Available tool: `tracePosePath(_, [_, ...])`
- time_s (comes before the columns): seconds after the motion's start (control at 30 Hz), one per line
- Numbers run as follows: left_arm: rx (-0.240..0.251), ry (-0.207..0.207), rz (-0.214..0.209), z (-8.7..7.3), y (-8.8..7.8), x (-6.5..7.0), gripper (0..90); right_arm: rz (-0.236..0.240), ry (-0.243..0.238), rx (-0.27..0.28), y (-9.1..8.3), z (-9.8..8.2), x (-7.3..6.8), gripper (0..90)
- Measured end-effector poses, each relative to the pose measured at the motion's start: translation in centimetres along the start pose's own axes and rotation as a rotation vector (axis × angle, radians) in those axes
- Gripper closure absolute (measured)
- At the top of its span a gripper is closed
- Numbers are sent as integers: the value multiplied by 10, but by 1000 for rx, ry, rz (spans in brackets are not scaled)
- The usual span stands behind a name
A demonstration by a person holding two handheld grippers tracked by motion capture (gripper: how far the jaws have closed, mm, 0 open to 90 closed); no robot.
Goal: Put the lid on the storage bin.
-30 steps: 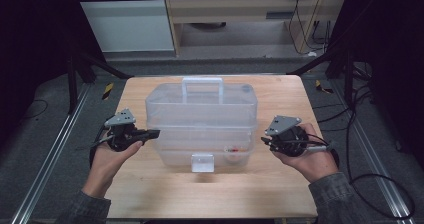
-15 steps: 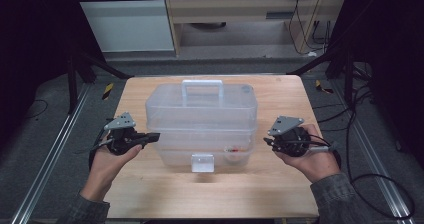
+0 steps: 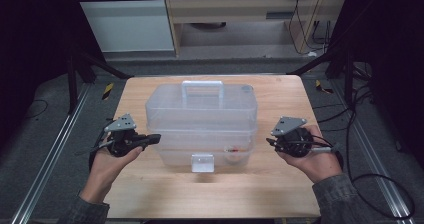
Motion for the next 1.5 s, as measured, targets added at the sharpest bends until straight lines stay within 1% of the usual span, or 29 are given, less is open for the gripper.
tracePosePath(0.23, [-10, -1, -3, -4, 1, 2, 900, 3, 10, -9, 1, -6, 1, 705])
tracePosePath(0.27, [-15, 5, -5, -5, 1, 3, 900, 1, 12, -9, 1, -7, 2, 705])
tracePosePath(0.33, [-15, 2, -19, -7, 1, 7, 900, 1, 17, -9, 1, -9, 2, 704])
tracePosePath(0.5, [-33, 10, -34, -17, -7, 17, 899, 2, 25, -14, 2, -14, 3, 701])
tracePosePath(0.6, [-46, 9, -28, -23, -13, 20, 898, 5, 36, -17, 6, -19, 5, 697])
tracePosePath(0.73, [-52, -1, -10, -29, -19, 17, 898, 6, 52, -20, 11, -23, 7, 697])
tracePosePath(0.9, [-64, 8, 24, -31, -23, 10, 890, -1, 73, -20, 14, -28, 10, 694])
tracePosePath(1.03, [-62, 7, 57, -32, -27, 4, 869, 1, 98, -11, 16, -32, 12, 694])
tracePosePath(1.13, [-65, 11, 82, -34, -30, -2, 853, -2, 108, -10, 18, -35, 13, 695])
tracePosePath(1.17, [-64, 13, 97, -34, -31, -4, 848, -3, 112, -13, 18, -36, 13, 696])
tracePosePath(1.23, [-61, 5, 116, -37, -32, -8, 829, -1, 119, -12, 20, -38, 14, 695])
tracePosePath(1.27, [-59, 4, 128, -37, -32, -10, 811, -6, 123, -14, 21, -38, 15, 708])
tracePosePath(1.37, [-69, 4, 162, -41, -32, -17, 773, -10, 145, -5, 24, -39, 15, 720])
tracePosePath(1.4, [-71, 3, 174, -42, -31, -20, 753, -13, 148, -10, 25, -39, 15, 720])
tracePosePath(1.5, [-72, 0, 192, -45, -31, -25, 695, -17, 168, -11, 31, -40, 16, 715])
Point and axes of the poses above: each handheld gripper's, and its own axes: y roughly forward along the jaws, z roughly out of its top, x roughly to its right, the point moved 3 cm from there along y, roughly forward along the jaws, and after that the axes turned 1 degree about x, right-handed, at the moved point
